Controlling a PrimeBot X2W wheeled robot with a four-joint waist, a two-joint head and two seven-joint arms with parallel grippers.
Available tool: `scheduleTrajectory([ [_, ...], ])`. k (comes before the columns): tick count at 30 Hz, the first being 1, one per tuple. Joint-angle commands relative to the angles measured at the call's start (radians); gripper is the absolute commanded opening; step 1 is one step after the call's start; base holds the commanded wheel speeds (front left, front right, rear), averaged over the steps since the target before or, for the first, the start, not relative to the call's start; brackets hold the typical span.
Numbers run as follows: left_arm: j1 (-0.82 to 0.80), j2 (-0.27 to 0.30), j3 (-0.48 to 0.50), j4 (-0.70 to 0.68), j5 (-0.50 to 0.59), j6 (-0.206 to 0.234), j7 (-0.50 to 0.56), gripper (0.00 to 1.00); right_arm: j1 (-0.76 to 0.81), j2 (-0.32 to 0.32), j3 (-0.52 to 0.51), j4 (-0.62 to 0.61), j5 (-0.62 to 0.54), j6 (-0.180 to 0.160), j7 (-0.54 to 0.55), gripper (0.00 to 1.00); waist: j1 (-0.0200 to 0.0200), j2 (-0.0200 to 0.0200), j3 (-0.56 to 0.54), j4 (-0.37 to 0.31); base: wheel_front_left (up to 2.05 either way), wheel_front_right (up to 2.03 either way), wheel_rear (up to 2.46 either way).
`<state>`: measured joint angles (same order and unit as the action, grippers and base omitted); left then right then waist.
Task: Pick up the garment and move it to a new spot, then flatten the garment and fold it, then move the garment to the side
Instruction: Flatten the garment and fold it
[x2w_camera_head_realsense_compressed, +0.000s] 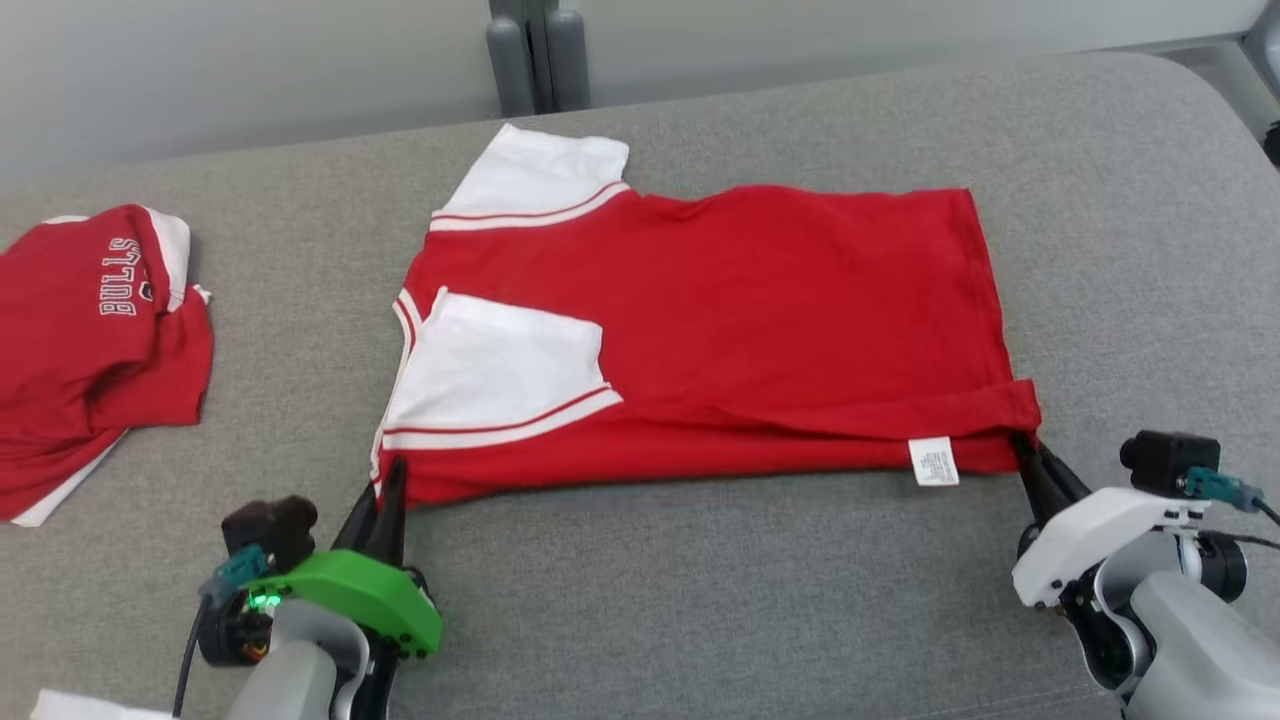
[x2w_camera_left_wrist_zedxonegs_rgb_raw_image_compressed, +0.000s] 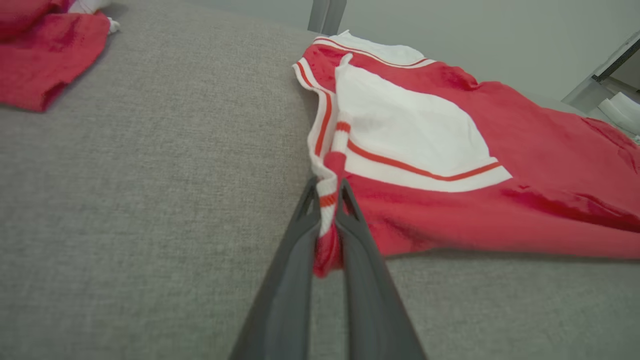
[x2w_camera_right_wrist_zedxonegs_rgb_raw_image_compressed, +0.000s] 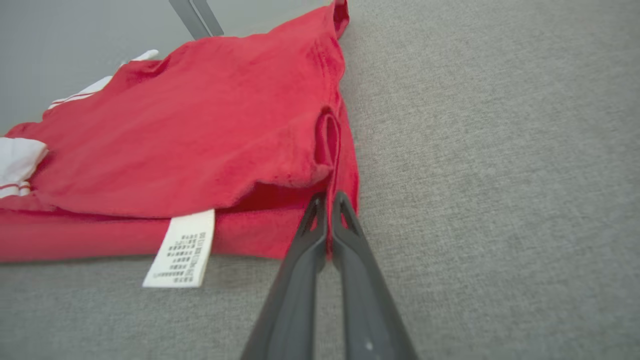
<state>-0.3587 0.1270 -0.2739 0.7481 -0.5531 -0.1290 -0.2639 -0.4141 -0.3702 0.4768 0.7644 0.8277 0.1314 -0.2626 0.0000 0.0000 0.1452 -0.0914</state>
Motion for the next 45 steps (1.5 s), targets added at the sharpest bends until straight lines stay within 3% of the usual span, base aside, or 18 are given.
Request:
scheduleTrajectory([
  [1, 0.048, 0.012, 0.016, -0.028, 0.008, -0.002, 0.000, 0.00, 0.037, -0.010, -0.006, -0.021, -0.005, -0.001, -0.003, 0.00, 0.0000, 0.0000, -0.047, 0.020, 0.00, 0.00, 0.00],
  [9, 0.298, -0.001, 0.088, -0.210, 0.041, 0.019, 0.000, 0.00, 0.239, -0.052, -0.056, -0.172, -0.009, -0.002, -0.003, 0.00, 0.0000, 0.0000, -0.099, 0.047, 0.00, 0.00, 0.00],
  [15, 0.410, -0.022, 0.072, -0.280, 0.059, 0.034, 0.000, 0.00, 0.344, -0.058, -0.088, -0.216, 0.015, -0.002, 0.020, 0.00, 0.0000, 0.0000, -0.107, 0.061, 0.00, 0.00, 0.00],
  [16, 0.414, -0.023, 0.071, -0.280, 0.064, 0.037, 0.000, 0.23, 0.348, -0.056, -0.096, -0.219, 0.008, -0.002, 0.018, 0.39, 0.0000, 0.0000, -0.109, 0.063, 0.00, 0.00, 0.00],
  [17, 0.414, -0.024, 0.069, -0.278, 0.067, 0.042, 0.000, 0.79, 0.352, -0.049, -0.101, -0.219, -0.001, -0.002, 0.017, 0.94, 0.0000, 0.0000, -0.111, 0.064, 0.00, 0.00, 0.00],
  [18, 0.411, -0.026, 0.069, -0.280, 0.069, 0.042, 0.000, 1.00, 0.356, -0.040, -0.104, -0.218, -0.001, -0.002, 0.020, 1.00, 0.0000, 0.0000, -0.113, 0.065, 0.00, 0.00, 0.00],
  [24, 0.373, -0.031, 0.083, -0.299, 0.113, 0.054, 0.000, 1.00, 0.309, -0.024, -0.117, -0.177, -0.092, -0.002, 0.013, 1.00, 0.0000, 0.0000, -0.125, 0.062, 0.00, 0.00, 0.00],
  [32, 0.361, -0.046, 0.170, -0.406, 0.191, 0.066, 0.000, 1.00, 0.270, 0.025, -0.197, -0.181, -0.190, -0.001, -0.002, 1.00, 0.0000, 0.0000, -0.142, 0.054, 0.00, 0.00, 0.00],
  [39, 0.388, -0.062, 0.266, -0.540, 0.267, 0.066, 0.000, 1.00, 0.337, 0.088, -0.339, -0.401, -0.340, -0.001, -0.003, 1.00, 0.0000, 0.0000, -0.151, 0.035, 0.00, 0.00, 0.00],
  [45, 0.406, -0.066, 0.304, -0.608, 0.329, 0.058, 0.000, 1.00, 0.404, 0.137, -0.401, -0.571, -0.442, -0.001, -0.003, 1.00, 0.0000, 0.0000, -0.160, 0.021, 0.00, 0.00, 0.00],
])
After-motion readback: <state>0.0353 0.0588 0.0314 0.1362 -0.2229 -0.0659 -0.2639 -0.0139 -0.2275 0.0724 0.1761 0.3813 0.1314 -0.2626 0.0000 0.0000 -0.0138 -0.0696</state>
